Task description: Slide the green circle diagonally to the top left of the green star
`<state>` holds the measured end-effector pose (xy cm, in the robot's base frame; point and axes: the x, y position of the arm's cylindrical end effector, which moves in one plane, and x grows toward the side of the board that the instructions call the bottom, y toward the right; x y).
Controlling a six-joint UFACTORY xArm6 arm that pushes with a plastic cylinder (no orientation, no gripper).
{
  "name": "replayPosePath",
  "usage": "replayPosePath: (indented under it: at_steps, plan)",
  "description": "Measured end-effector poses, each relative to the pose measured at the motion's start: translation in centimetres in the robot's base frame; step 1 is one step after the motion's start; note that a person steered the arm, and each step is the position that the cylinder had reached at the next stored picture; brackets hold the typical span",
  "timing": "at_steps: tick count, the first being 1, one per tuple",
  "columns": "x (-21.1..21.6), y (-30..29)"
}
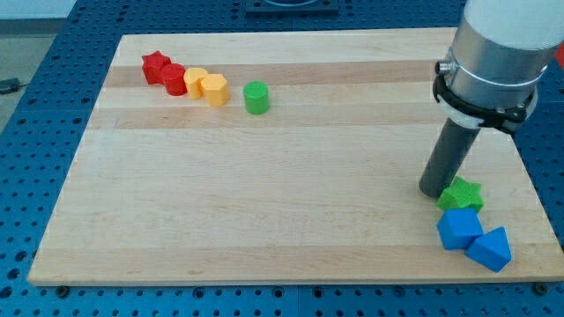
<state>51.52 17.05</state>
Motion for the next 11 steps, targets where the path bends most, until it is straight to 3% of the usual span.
replayPosePath:
  at_steps: [2, 3, 5, 6, 8, 9, 11]
  plan:
    - [-4.3, -4.0]
    - [-9.9, -4.6]
    - [-21.5, -17.8]
    - [-20.5, -23.3]
    - [-16.7, -25.9]
    - [-14.2, -23.8]
    - [-15.5, -15.1]
